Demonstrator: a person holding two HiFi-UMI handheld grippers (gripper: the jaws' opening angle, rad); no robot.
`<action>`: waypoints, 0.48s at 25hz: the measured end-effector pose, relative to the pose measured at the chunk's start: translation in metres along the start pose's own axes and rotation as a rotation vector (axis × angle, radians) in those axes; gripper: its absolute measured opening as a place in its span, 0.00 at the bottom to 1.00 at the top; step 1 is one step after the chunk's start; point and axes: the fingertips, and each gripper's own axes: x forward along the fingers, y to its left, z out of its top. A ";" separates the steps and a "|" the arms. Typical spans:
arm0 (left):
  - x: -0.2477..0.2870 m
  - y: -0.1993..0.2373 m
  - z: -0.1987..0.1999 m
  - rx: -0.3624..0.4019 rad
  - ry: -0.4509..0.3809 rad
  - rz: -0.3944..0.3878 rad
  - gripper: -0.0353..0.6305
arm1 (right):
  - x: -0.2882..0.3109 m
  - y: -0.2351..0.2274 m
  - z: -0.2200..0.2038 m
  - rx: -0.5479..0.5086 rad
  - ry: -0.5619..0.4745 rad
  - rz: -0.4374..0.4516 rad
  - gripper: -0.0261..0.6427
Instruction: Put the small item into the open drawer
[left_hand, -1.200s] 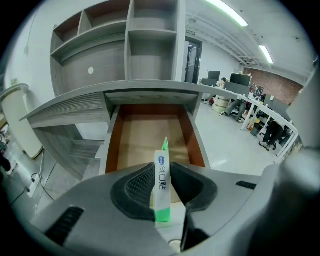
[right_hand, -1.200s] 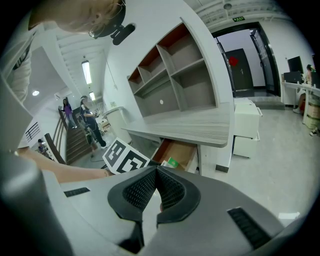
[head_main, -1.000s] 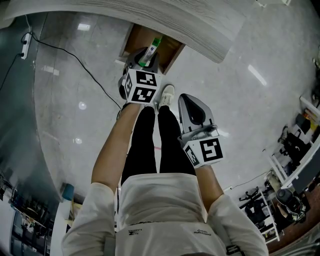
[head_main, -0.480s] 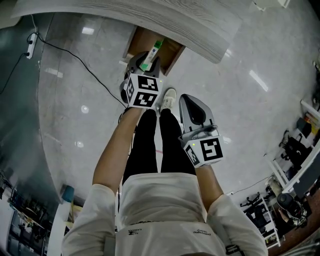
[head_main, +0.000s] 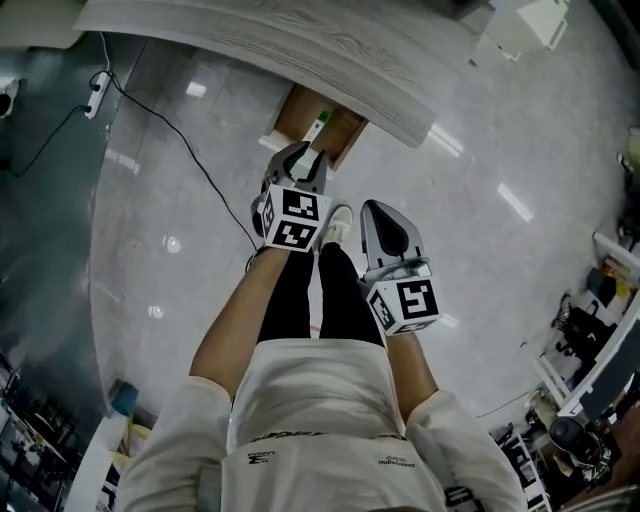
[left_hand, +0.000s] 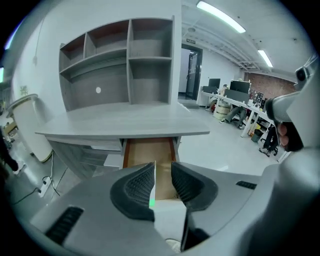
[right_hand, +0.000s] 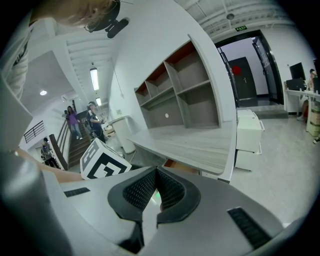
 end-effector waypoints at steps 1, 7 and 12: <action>-0.009 -0.003 0.007 -0.003 -0.009 0.001 0.22 | -0.005 0.001 0.007 -0.007 -0.004 0.001 0.08; -0.063 -0.014 0.050 -0.051 -0.087 0.016 0.18 | -0.031 0.012 0.041 -0.025 -0.035 0.007 0.08; -0.106 -0.013 0.082 -0.098 -0.158 0.030 0.15 | -0.046 0.025 0.073 -0.033 -0.069 0.013 0.08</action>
